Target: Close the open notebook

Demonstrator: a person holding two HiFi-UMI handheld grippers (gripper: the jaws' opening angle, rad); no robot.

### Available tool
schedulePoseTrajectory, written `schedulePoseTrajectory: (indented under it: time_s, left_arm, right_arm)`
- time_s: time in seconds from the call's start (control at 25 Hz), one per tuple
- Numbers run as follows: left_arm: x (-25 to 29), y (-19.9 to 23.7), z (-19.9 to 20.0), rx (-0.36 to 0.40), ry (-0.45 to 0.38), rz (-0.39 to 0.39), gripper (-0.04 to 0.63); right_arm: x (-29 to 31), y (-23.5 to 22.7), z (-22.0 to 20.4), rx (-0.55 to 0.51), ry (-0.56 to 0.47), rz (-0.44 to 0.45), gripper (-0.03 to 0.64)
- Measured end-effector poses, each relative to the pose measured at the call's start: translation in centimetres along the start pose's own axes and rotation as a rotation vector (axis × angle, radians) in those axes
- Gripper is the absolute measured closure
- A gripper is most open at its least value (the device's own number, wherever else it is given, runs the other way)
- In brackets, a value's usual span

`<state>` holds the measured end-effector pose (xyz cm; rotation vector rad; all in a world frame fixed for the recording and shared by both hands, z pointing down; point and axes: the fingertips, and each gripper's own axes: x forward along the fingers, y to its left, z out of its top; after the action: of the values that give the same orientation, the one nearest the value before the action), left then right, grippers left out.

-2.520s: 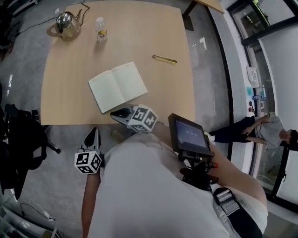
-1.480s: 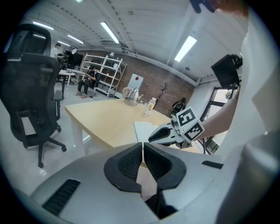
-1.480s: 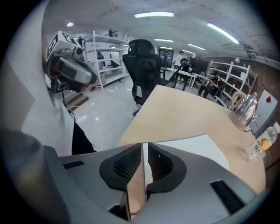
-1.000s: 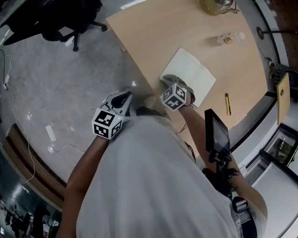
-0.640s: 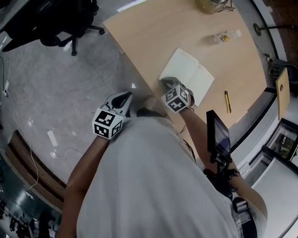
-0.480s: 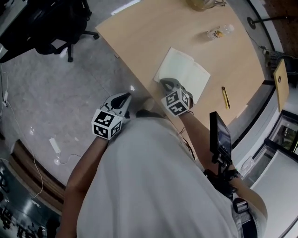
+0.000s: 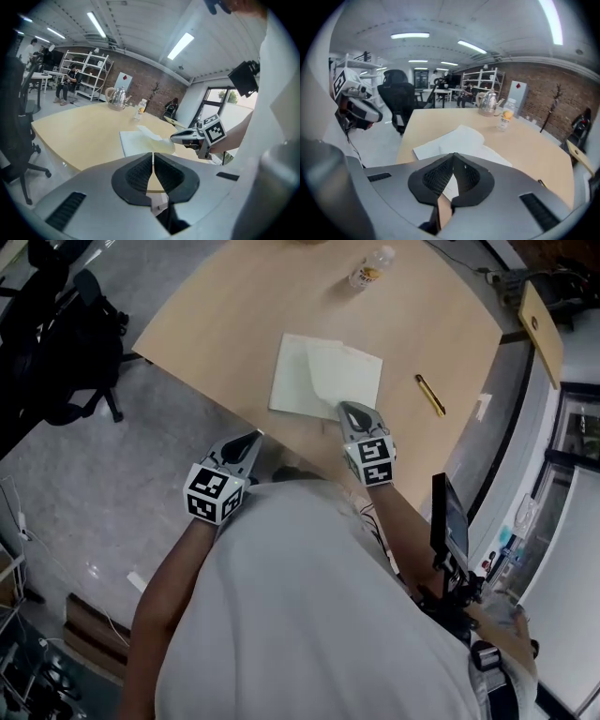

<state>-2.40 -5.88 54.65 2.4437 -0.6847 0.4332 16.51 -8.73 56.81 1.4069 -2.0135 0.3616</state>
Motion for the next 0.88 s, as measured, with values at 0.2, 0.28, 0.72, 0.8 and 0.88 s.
schedulePoseTrajectory:
  time_s: [0.2, 0.28, 0.72, 0.8, 0.88]
  left_arm:
    - [1.8, -1.2, 0.5, 0.048, 0.035, -0.065, 0.578]
    - [2.3, -1.5, 0.9, 0.062, 0.042, -0.082, 0.578]
    - [1.8, -1.5, 1.0, 0.053, 0.027, -0.067, 0.578]
    - [1.0, -1.1, 0.9, 0.039, 0.014, -0.041, 0.578]
    - [-0.1, -0.4, 0.8, 0.022, -0.002, -0.005, 0.578]
  right_arm:
    - [-2.8, -5.0, -4.1, 0.292, -0.023, -0.138, 0.601]
    - [-3.7, -6.5, -6.9, 0.409, 0.028, -0.204, 0.600]
    - [-3.9, 1.3, 6.7, -0.299, -0.150, -0.077, 0.567]
    - [-0.9, 5.0, 6.8, -0.358, -0.100, 0.082, 0.488]
    - [2.3, 8.1, 5.1, -0.406, 0.001, 0.224, 0.476]
